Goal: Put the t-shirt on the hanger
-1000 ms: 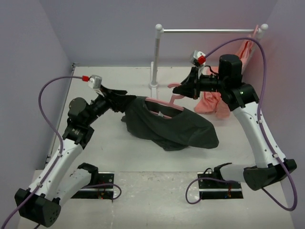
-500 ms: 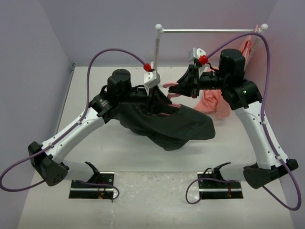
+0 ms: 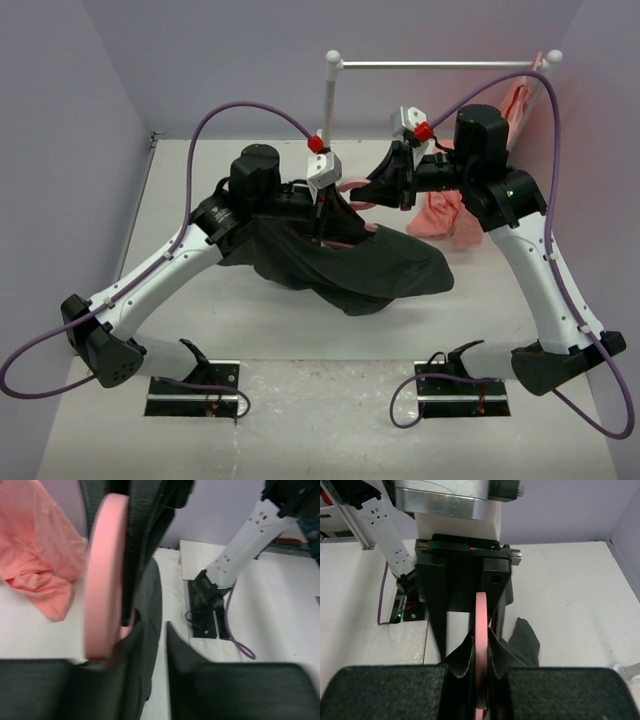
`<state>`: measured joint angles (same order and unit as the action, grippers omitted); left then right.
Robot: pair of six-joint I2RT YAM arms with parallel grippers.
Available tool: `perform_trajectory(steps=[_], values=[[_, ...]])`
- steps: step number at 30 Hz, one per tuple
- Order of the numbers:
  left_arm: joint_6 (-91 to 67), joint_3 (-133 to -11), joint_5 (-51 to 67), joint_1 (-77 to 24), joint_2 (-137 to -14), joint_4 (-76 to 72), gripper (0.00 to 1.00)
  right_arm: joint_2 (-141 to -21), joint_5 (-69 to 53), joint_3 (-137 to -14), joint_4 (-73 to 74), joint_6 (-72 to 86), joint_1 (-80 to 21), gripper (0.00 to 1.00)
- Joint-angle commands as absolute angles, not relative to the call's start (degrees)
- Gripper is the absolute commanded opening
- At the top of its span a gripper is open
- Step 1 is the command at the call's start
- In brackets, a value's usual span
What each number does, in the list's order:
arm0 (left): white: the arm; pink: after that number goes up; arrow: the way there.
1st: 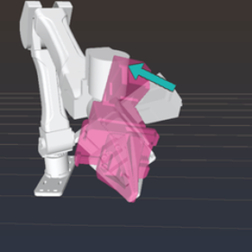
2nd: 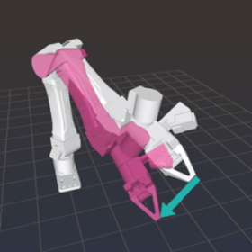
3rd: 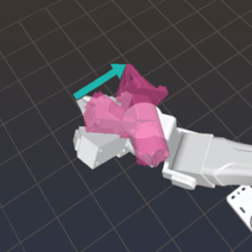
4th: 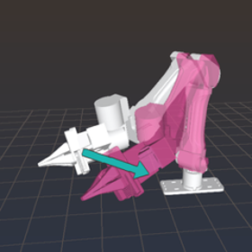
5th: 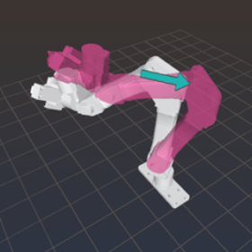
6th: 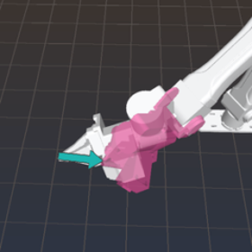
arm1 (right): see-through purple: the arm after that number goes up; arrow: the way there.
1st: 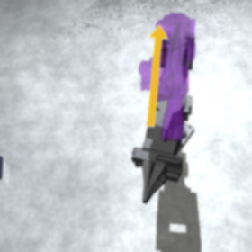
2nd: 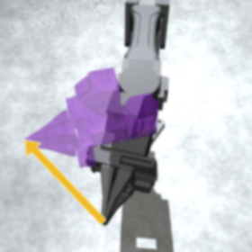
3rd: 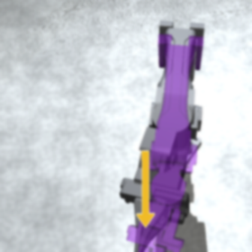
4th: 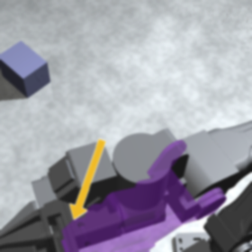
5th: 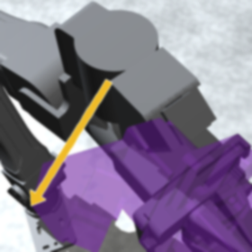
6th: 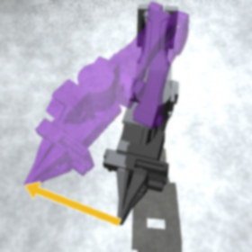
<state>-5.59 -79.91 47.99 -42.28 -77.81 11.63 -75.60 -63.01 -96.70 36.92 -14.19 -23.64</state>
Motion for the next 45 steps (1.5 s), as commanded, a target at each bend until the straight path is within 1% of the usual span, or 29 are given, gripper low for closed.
perform_trajectory(steps=[1,3,5,8,9,10,11,13,16,19,22,24,25,27,29,31,33,35,39,40,41,42,43,44,45], values=[[-3.8,-81.0,44.9,-41.9,-78.5,10.2,0.00,-73.4,-68.8,-96.0,36.5,-14.9,-24.4,0.00],[-4.7,-80.2,45.3,-41.9,-78.7,9.0,0.00,-73.1,-69.4,-95.6,36.4,-14.9,-24.4,0.00],[-5.0,-79.7,43.3,-41.9,-78.4,7.9,0.00,-72.9,-70.8,-95.5,36.8,-15.3,-24.4,0.00],[-3.5,-80.2,41.0,-41.3,-77.8,10.6,0.00,-71.9,-66.4,-94.6,36.9,-15.6,-24.3,0.00],[-2.7,-80.2,39.5,-41.1,-76.8,12.3,0.08,-71.2,-64.3,-94.2,36.9,-15.8,-24.3,0.00],[-2.2,-80.2,38.5,-41.1,-76.1,13.1,0.09,-71.0,-64.1,-94.1,36.9,-15.8,-24.2,0.00],[-1.2,-79.9,37.5,-41.1,-74.6,14.4,0.19,-70.6,-63.5,-93.9,36.9,-15.7,-24.1,0.00],[-0.1,-79.2,35.4,-40.9,-72.3,15.9,0.35,-70.5,-63.0,-94.1,36.8,-15.2,-24.1,0.00],[1.8,-78.6,31.2,-40.7,-69.4,17.7,0.52,-70.8,-63.7,-94.4,36.5,-14.4,-24.0,0.00],[2.0,-78.5,31.5,-40.4,-68.6,17.6,0.56,-70.9,-66.2,-94.5,35.3,-13.0,-24.1,0.00],[1.5,-79.3,31.9,-40.4,-69.9,17.6,0.62,-71.3,-68.0,-94.6,34.5,-11.9,-24.1,0.00],[1.4,-79.8,31.8,-40.4,-70.8,17.5,0.69,-71.5,-69.6,-94.8,34.5,-11.7,-24.1,0.00],[1.2,-79.9,33.1,-40.4,-71.4,17.0,0.70,-71.6,-70.1,-95.0,34.6,-11.4,-24.0,0.00],[0.8,-79.7,37.2,-40.4,-72.3,15.6,0.69,-71.8,-69.9,-95.0,33.9,-10.5,-24.1,0.00],[0.1,-79.0,45.0,-40.4,-73.2,13.6,0.67,-71.7,-69.3,-94.9,32.1,-9.4,-24.1,0.00],[-3.9,-76.7,50.3,-40.4,-73.5,7.7,0.67,-71.7,-69.4,-94.8,31.0,-7.9,-24.1,0.00],[-6.0,-75.2,52.8,-40.4,-73.5,4.0,0.67,-71.8,-69.8,-94.7,30.3,-7.3,-24.1,0.00],[-7.0,-74.6,53.9,-40.4,-73.7,1.7,0.67,-71.7,-69.6,-94.7,30.3,-7.4,-24.1,0.00],[-7.1,-75.1,49.2,-40.3,-73.7,2.8,0.69,-71.5,-67.7,-94.5,32.5,-9.3,-24.1,0.00],[-7.3,-75.3,48.4,-40.1,-73.6,2.8,0.67,-71.4,-67.4,-94.0,32.3,-9.2,-24.1,0.00],[-7.7,-75.4,47.8,-40.0,-73.6,2.5,0.63,-71.3,-67.6,-93.4,31.8,-8.9,-24.1,0.00],[-8.3,-75.4,47.7,-40.0,-73.6,1.8,0.54,-71.2,-68.4,-93.0,30.9,-8.2,-24.0,0.00],[-8.3,-75.4,47.7,-40.0,-73.7,1.2,0.54,-71.2,-69.1,-93.0,29.9,-7.3,-24.1,0.00],[-9.5,-75.3,47.6,-40.0,-74.0,-1.2,0.42,-71.2,-69.6,-92.4,27.6,-5.3,-24.2,0.00],[-10.5,-75.3,47.8,-40.0,-74.3,-1.6,0.37,-71.3,-70.1,-92.0,26.4,-4.9,-24.3,0.00]])
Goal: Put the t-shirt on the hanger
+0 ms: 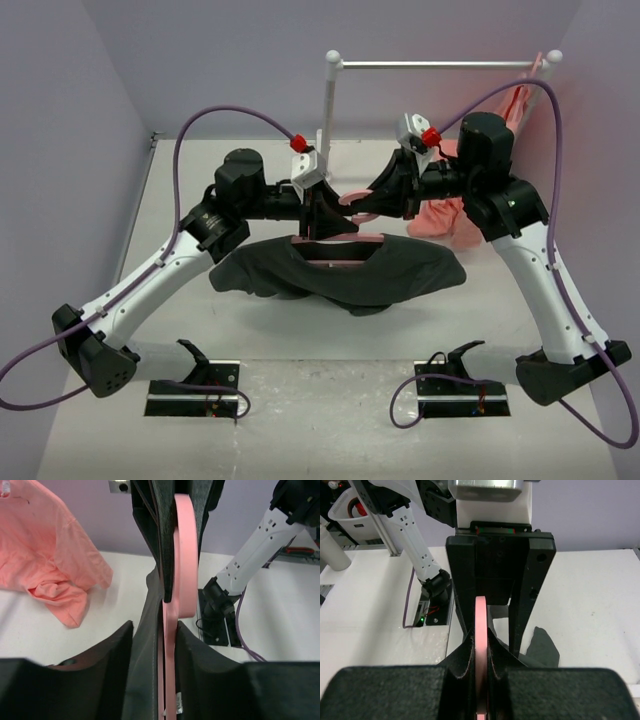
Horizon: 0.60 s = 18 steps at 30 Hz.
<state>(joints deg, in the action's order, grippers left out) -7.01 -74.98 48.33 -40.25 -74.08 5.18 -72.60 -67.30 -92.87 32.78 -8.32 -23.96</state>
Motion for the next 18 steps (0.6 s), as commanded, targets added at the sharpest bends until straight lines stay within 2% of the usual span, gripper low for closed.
perform_trajectory(steps=[1,5,7,8,11,12,14,16,17,18], values=[[-11.1,-75.3,48.2,-40.0,-74.7,-2.5,0.33,-71.3,-70.3,-91.7,25.5,-3.8,-24.4,0.00],[-13.8,-76.1,51.7,-40.1,-78.1,-4.0,0.27,-71.4,-70.2,-90.8,21.9,-1.0,-24.9,0.00],[-14.0,-75.8,53.4,-40.2,-79.3,-4.3,0.07,-71.0,-69.4,-90.3,20.9,-0.5,-24.9,0.00],[-13.9,-75.5,53.8,-40.1,-79.4,-4.6,0.00,-70.9,-69.0,-90.1,20.8,-0.5,-24.9,0.00],[-12.9,-74.6,54.4,-40.1,-78.8,-4.9,0.00,-70.8,-66.9,-89.7,20.9,-0.5,-24.8,0.00],[-12.6,-74.4,53.8,-40.0,-78.1,-4.5,0.00,-70.8,-66.1,-89.5,20.7,-0.4,-24.6,0.04],[-11.4,-74.9,49.9,-39.8,-77.1,-2.7,0.00,-70.8,-63.2,-88.8,20.8,0.4,-24.2,0.38],[-10.5,-76.3,45.8,-38.6,-75.9,2.4,0.00,-69.2,-57.6,-85.4,19.8,3.9,-21.0,0.91],[-10.4,-76.9,44.0,-37.5,-75.3,4.3,0.00,-67.4,-54.4,-81.9,17.8,8.4,-18.3,0.98],[-10.5,-77.6,42.5,-36.0,-74.6,5.9,0.00,-64.7,-51.1,-77.1,15.3,13.1,-15.5,0.99]])
